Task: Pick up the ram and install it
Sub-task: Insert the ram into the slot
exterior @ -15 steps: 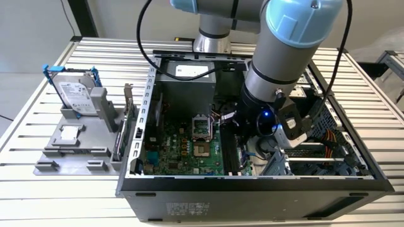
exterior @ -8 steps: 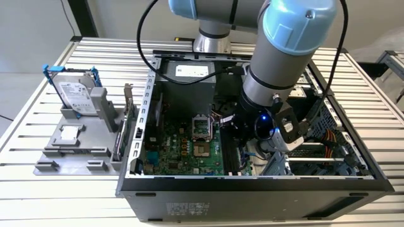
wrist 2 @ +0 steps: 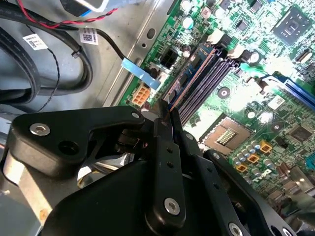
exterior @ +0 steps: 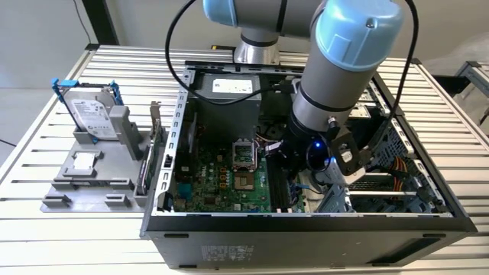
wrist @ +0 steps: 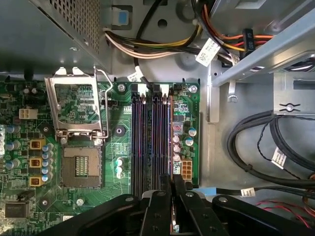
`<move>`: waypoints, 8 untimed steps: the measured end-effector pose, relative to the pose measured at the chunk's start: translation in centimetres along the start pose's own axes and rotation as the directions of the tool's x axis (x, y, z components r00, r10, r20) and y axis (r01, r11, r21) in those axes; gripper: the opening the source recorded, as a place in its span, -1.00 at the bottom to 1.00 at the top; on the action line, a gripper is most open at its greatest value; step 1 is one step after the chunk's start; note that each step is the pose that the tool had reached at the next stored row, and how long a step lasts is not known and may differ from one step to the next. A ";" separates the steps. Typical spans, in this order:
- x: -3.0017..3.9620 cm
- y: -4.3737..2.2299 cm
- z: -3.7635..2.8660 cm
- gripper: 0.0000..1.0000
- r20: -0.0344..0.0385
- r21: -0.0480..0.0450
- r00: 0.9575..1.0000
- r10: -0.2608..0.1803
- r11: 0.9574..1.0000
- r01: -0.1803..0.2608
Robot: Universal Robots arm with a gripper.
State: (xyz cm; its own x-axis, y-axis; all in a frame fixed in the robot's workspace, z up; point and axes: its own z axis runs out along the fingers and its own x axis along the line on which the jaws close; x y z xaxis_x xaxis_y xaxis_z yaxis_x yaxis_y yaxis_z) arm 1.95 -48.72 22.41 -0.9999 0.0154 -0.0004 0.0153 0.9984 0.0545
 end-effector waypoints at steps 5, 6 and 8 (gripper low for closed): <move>0.10 -0.01 0.16 -1.00 0.000 0.000 1.000 -0.001 1.000 0.001; 0.13 -0.01 0.18 -1.00 0.000 0.000 1.000 -0.002 1.000 0.002; 0.18 -0.01 0.22 -1.00 0.000 0.000 1.000 -0.003 1.000 0.003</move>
State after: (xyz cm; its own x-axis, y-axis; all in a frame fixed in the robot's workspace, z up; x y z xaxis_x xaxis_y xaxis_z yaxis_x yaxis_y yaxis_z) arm 1.77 -48.72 22.18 -0.9999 0.0120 -0.0004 0.0120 0.9985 0.0543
